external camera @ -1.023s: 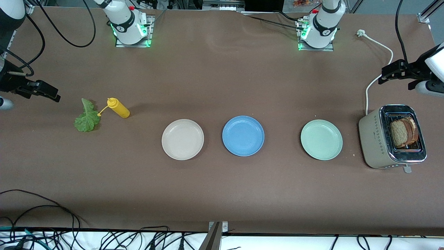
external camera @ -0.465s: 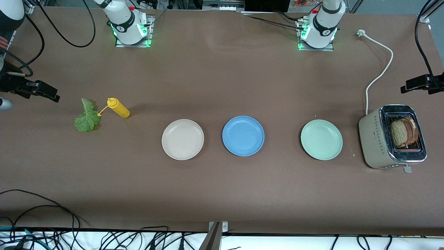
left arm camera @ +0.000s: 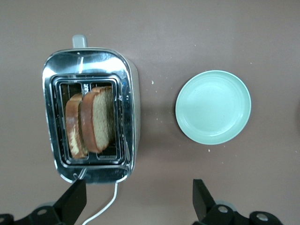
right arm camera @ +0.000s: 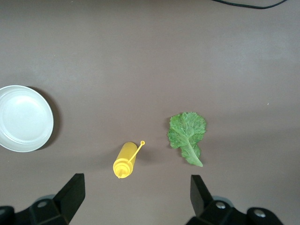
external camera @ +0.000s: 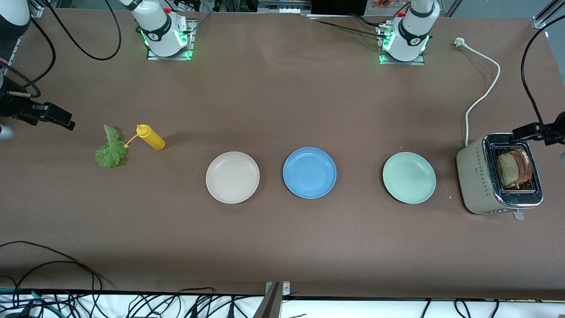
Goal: Make sandwich in blue plate with both arms
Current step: 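Lower the left gripper into the toaster and grasp one bread slice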
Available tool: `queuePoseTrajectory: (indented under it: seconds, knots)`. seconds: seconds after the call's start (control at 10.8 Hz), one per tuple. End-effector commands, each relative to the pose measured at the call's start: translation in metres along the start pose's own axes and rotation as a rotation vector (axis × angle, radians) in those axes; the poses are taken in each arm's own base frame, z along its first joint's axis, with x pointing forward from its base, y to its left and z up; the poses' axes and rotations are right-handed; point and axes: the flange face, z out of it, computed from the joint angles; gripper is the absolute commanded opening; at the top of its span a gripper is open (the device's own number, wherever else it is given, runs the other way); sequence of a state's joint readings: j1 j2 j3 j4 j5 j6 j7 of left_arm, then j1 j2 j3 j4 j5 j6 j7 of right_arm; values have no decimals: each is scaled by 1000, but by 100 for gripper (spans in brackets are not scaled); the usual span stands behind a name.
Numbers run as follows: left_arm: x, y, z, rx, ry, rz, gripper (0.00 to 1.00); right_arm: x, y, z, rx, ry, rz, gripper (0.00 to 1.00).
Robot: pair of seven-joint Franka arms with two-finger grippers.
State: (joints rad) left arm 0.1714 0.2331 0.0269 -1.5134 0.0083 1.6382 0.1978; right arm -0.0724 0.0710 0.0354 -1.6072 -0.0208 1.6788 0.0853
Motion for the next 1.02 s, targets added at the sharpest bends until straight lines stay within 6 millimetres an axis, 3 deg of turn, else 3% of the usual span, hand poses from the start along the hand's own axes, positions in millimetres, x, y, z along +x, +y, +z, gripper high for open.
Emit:
queuePoseTrajectory:
  seconds: [0.0,0.56,0.74,0.93]
  knots:
    - [22,-11,33,42,-37,14,100,6,-1,3,5,13,2,100]
    - [55,-24,99,44,-33,88,100,5,0,4,3,8,2,100]
    - [55,-56,119,28,-30,108,100,5,0,5,3,7,2,100]
    - [54,-67,126,22,-36,113,100,5,0,5,3,7,2,100]
